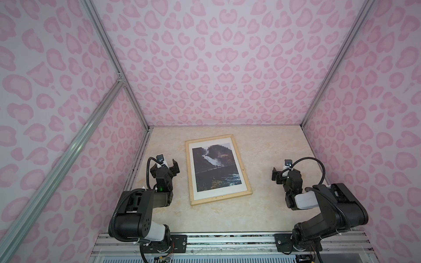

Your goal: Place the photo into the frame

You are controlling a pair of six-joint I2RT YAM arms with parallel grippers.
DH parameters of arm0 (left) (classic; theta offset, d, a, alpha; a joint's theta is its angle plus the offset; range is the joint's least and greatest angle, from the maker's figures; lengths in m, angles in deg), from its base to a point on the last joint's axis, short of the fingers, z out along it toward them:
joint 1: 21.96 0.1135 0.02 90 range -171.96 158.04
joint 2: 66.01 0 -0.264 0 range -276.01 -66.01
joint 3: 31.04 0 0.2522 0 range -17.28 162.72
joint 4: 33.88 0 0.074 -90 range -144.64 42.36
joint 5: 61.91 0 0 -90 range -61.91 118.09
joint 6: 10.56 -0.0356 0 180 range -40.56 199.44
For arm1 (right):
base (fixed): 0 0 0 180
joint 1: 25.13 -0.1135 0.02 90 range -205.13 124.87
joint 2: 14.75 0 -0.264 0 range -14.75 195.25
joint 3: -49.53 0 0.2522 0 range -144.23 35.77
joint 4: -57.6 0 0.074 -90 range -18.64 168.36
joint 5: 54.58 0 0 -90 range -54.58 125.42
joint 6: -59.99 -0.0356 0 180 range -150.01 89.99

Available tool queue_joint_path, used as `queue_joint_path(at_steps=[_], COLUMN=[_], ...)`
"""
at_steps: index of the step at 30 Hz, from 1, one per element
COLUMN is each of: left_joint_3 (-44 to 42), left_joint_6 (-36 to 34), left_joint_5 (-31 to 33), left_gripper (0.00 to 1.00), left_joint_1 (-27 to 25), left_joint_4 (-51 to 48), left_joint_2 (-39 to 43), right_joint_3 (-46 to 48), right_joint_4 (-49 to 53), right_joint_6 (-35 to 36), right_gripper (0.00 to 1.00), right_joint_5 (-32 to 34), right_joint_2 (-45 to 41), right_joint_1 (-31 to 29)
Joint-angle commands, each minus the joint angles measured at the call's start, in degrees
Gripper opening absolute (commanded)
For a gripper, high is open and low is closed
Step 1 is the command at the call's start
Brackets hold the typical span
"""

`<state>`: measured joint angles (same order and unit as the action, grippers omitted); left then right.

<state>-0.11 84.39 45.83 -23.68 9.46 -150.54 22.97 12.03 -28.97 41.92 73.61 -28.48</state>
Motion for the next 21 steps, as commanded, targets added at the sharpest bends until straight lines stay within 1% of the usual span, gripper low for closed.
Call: queue_joint_path(at_steps=[1, 2, 4, 6, 8, 9, 12, 14, 15, 16, 17, 21], left_joint_3=[0.56, 0.66, 0.67, 0.63, 0.67, 0.72, 0.69, 1.00, 1.71, 2.63, 3.02, 1.74], left_joint_6=[-0.03, 0.00, 0.05, 0.05, 0.06, 0.02, 0.06, 0.01, -0.12, -0.93, -1.35, -1.61], left_joint_5=[-0.49, -0.52, -0.75, -0.87, -0.93, -0.87, -0.93, -0.93, -2.08, -7.14, -9.42, -9.48], left_gripper=[0.97, 0.97, 0.97, 0.97, 0.97, 0.97, 0.97, 0.97, 0.97, 0.97, 0.97, 0.97], left_joint_1=[0.19, 0.22, 0.31, 0.39, 0.40, 0.40, 0.40, 0.40, 0.55, 1.49, 1.89, 1.80], left_joint_4=[1.53, 1.52, 1.30, 1.26, 1.26, 1.21, 1.26, 0.93, 0.08, -1.25, -2.36, -0.90], left_joint_2=[0.15, 0.07, 0.05, 0.01, -0.02, 0.04, 0.06, -0.16, -0.52, -0.89, -0.91, 0.14], right_joint_3=[-3.24, -3.63, -4.37, -4.43, -6.51, -6.80, -5.67, -6.51, -6.26, -6.34, -6.54, -5.50], right_joint_4=[-5.28, -5.98, -2.70, -4.36, 1.18, 2.36, -1.88, 0.60, -0.50, -0.24, 0.47, -1.58], right_joint_6=[-2.05, -2.61, -2.71, -3.01, -3.66, -3.55, -3.32, -2.76, -2.54, -2.25, -1.66, -0.63], right_gripper=[1.00, 1.00, 1.00, 1.00, 1.00, 1.00, 1.00, 1.00, 1.00, 1.00, 1.00, 1.00], right_joint_5=[-0.74, -2.38, -2.61, -2.69, -4.68, -5.00, -4.96, -5.56, -5.30, -4.80, -4.25, -1.68], right_joint_2=[1.11, 2.08, 1.00, 1.89, 1.22, 0.84, 2.03, 1.57, 1.87, 1.93, 1.71, 1.55], right_joint_1=[2.08, 3.08, 3.09, 3.30, 4.32, 4.35, 4.34, 4.29, 4.18, 3.83, 3.37, 1.80])
